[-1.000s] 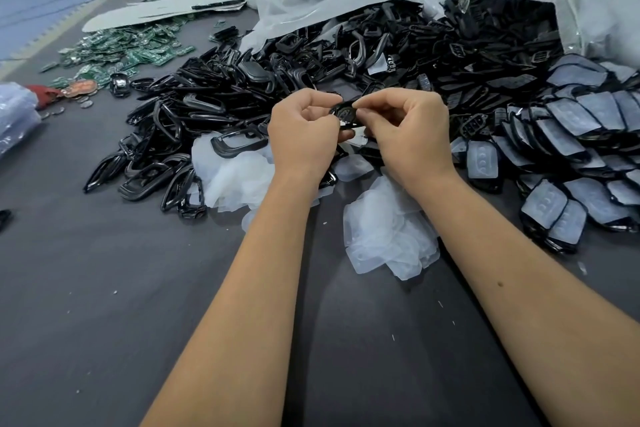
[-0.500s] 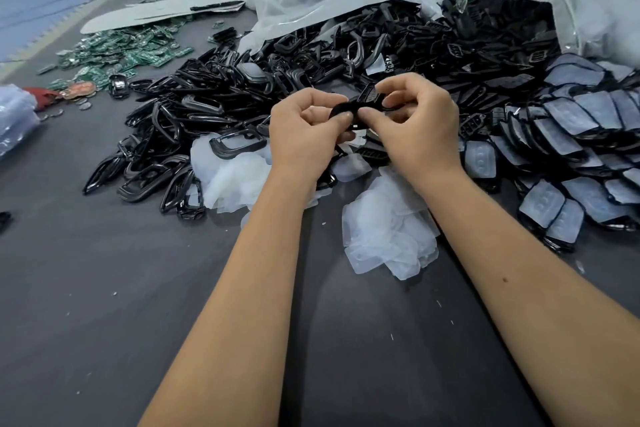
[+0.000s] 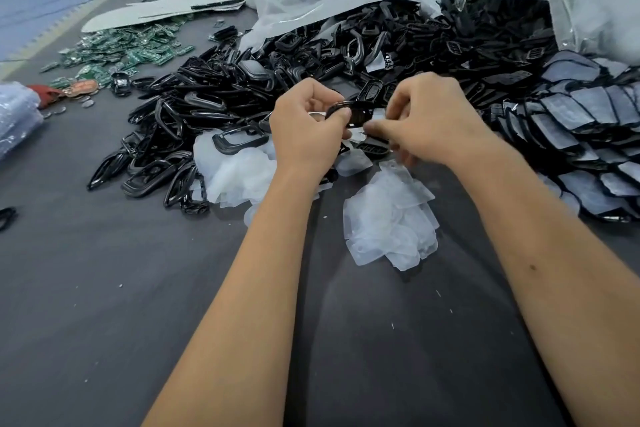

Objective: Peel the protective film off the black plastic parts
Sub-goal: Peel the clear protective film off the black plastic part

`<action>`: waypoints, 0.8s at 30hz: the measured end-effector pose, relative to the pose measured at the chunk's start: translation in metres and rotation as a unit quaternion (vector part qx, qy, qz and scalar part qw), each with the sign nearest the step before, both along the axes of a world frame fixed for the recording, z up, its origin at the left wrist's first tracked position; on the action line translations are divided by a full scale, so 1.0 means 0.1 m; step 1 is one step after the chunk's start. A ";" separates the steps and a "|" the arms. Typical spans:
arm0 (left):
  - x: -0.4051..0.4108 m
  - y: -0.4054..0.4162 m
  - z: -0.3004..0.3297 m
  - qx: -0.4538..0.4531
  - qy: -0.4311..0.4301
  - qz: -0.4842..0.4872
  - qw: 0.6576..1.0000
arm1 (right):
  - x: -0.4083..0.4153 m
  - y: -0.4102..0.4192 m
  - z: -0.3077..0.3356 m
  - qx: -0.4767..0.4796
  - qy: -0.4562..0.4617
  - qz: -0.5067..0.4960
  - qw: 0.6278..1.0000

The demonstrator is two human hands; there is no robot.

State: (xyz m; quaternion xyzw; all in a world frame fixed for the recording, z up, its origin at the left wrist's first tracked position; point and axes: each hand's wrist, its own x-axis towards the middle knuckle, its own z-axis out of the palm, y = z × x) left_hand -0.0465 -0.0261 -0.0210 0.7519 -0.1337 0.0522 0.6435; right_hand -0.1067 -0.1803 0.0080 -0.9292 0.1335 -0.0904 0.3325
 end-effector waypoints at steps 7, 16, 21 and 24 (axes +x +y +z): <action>0.03 0.04 0.03 -0.133 0.051 0.029 0.989 | -0.06 0.12 0.27 -0.199 0.238 0.119 0.943; 0.02 0.09 0.11 -0.285 0.005 0.163 0.945 | 0.11 0.22 0.01 0.359 -0.067 0.104 0.925; 0.06 0.09 0.07 -0.260 0.007 0.160 0.952 | 0.08 0.24 -0.28 0.462 -0.101 0.098 0.876; 0.06 0.07 0.02 -0.194 0.011 0.172 0.966 | 0.11 0.23 -0.34 0.516 -0.132 0.086 0.842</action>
